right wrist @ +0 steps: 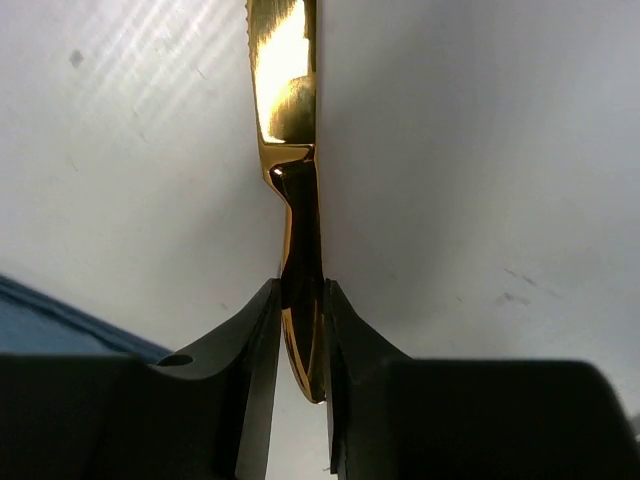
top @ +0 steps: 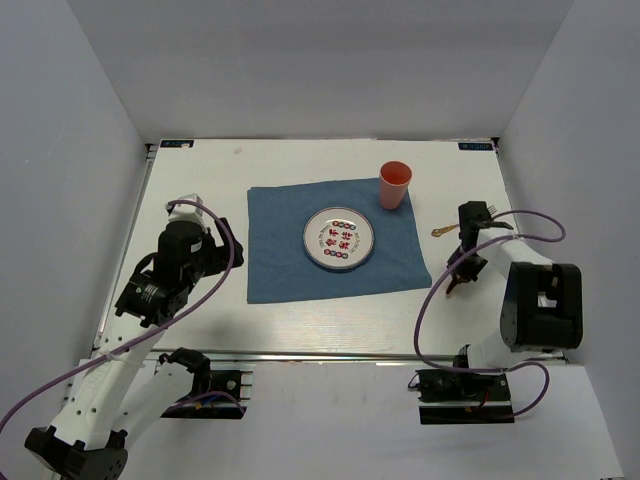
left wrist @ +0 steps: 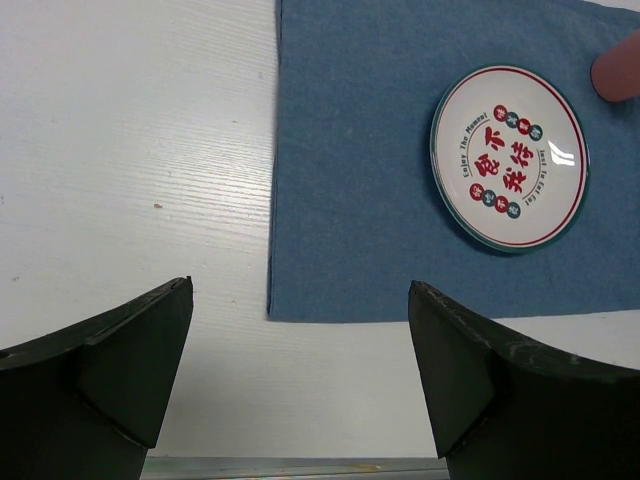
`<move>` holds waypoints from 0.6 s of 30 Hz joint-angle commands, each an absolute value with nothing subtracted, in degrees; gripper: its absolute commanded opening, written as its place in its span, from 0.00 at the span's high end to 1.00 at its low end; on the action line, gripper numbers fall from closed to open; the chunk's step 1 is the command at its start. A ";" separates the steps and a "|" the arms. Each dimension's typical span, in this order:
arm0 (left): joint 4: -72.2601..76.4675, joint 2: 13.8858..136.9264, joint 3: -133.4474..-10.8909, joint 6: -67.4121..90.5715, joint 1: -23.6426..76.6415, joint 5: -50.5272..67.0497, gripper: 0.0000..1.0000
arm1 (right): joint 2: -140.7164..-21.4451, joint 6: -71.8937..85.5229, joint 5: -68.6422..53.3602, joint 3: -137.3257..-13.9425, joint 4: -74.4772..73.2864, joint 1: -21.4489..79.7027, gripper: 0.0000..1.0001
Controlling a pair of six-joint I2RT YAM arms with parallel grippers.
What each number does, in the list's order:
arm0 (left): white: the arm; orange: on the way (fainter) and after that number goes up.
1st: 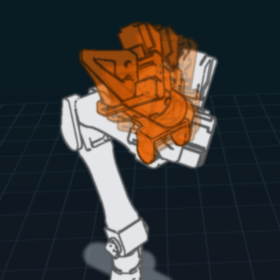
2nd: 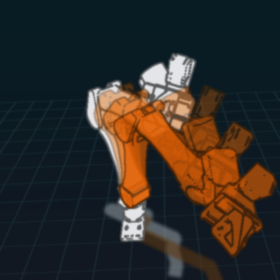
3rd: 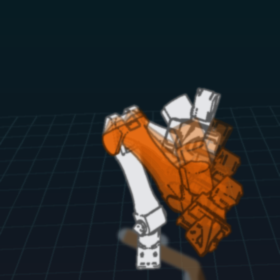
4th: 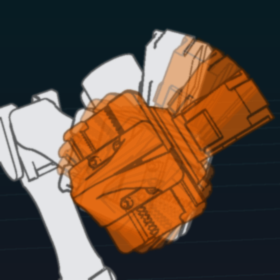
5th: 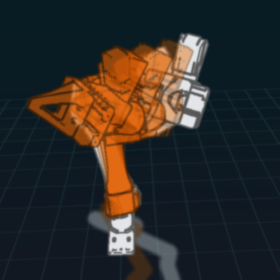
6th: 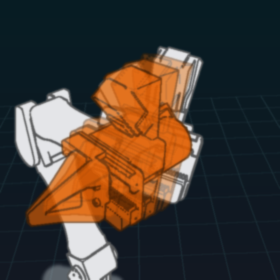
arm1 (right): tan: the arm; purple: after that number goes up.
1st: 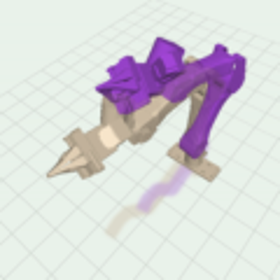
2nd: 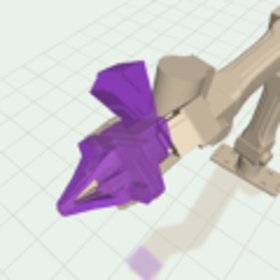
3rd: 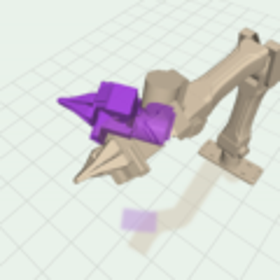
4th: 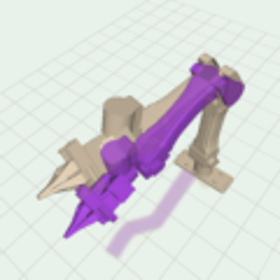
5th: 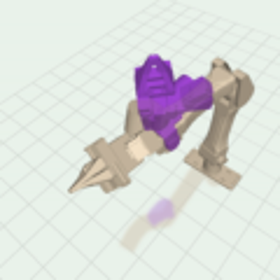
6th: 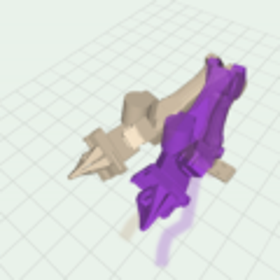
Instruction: Set the dinner table for one person
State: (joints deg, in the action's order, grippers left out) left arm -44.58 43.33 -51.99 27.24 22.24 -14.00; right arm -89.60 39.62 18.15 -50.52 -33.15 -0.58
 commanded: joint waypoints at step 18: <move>-43.07 43.86 -51.42 26.46 22.41 -11.43 0.02 | -79.62 19.26 16.43 -55.55 -31.65 16.17 1.00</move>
State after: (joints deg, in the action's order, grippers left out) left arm -44.40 43.99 -51.96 26.98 22.26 -12.45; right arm -79.13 23.35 14.85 -53.60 -33.45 14.22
